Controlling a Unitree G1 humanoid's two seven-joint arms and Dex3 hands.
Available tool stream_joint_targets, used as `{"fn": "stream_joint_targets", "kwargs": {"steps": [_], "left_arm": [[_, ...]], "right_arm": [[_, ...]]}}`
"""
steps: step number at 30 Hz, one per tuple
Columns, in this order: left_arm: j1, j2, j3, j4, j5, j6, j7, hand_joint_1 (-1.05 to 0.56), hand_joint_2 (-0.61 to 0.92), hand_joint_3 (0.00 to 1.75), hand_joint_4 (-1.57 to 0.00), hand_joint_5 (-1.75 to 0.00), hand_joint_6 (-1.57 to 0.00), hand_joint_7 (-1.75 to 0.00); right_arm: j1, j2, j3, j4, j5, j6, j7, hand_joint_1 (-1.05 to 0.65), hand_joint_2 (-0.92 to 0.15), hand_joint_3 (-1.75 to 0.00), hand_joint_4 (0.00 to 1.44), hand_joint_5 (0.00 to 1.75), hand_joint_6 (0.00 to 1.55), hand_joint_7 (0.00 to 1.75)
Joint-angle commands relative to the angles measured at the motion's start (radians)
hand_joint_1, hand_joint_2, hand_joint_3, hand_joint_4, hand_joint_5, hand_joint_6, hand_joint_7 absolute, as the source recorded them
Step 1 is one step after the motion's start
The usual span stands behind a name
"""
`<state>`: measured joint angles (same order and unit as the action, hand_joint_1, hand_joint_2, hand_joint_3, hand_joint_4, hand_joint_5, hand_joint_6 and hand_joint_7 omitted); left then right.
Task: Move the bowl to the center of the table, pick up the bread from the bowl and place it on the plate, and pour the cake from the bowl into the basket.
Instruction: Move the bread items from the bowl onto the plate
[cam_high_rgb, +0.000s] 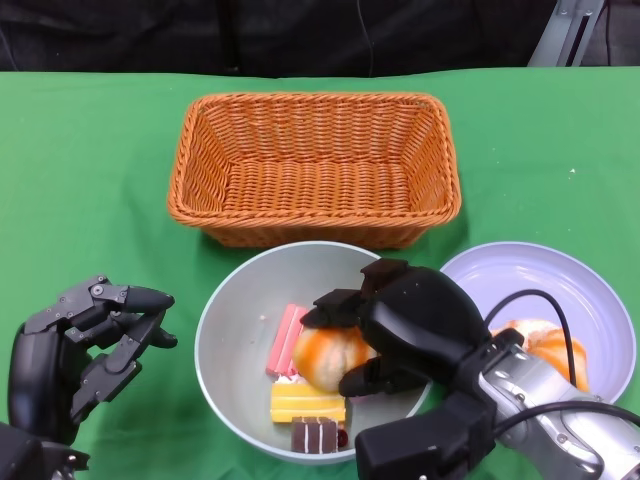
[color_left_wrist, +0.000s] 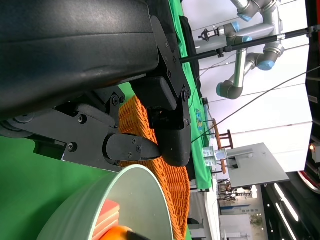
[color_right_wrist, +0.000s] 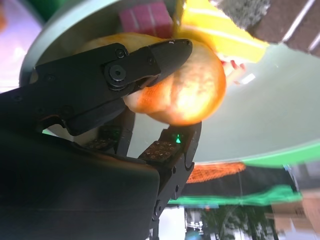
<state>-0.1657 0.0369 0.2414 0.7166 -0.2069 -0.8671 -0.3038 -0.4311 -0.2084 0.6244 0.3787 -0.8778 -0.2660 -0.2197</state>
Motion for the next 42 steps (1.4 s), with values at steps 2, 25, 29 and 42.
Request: {"fn": "stream_joint_targets", "kwargs": {"steps": [2,25,29,42], "left_arm": [[-0.006,0.016,0.006,0.016,-0.004,-0.014,0.010,-0.18,0.92,0.28,-0.85,-1.25,-0.96,-0.86],[-0.009,0.026,0.012,0.029,-0.011,-0.014,0.001,-0.19,0.92,0.28,-0.84,-1.25,-0.95,-0.86],[-0.011,0.031,0.014,0.030,-0.013,-0.005,0.001,-0.19,0.92,0.28,-0.85,-1.25,-0.96,-0.86],[-0.015,0.041,0.018,0.038,-0.022,0.002,-0.006,-0.18,0.92,0.29,-0.86,-1.24,-0.97,-0.83]], "right_arm": [[0.013,-0.006,-0.038,0.043,0.061,-0.088,-0.066,-0.19,-0.92,-0.05,0.63,1.69,0.80,0.96],[0.041,0.014,-0.204,-0.041,0.205,-0.287,-0.205,-0.17,-0.88,-0.01,0.94,1.14,1.22,0.19],[0.095,0.007,-0.245,-0.148,0.304,-0.279,-0.102,-0.17,-0.89,-0.01,0.90,1.22,1.20,0.20],[0.280,-0.075,-0.424,-0.355,0.385,-0.239,0.032,-0.11,-0.86,-0.01,0.85,1.36,1.06,0.52]]}}
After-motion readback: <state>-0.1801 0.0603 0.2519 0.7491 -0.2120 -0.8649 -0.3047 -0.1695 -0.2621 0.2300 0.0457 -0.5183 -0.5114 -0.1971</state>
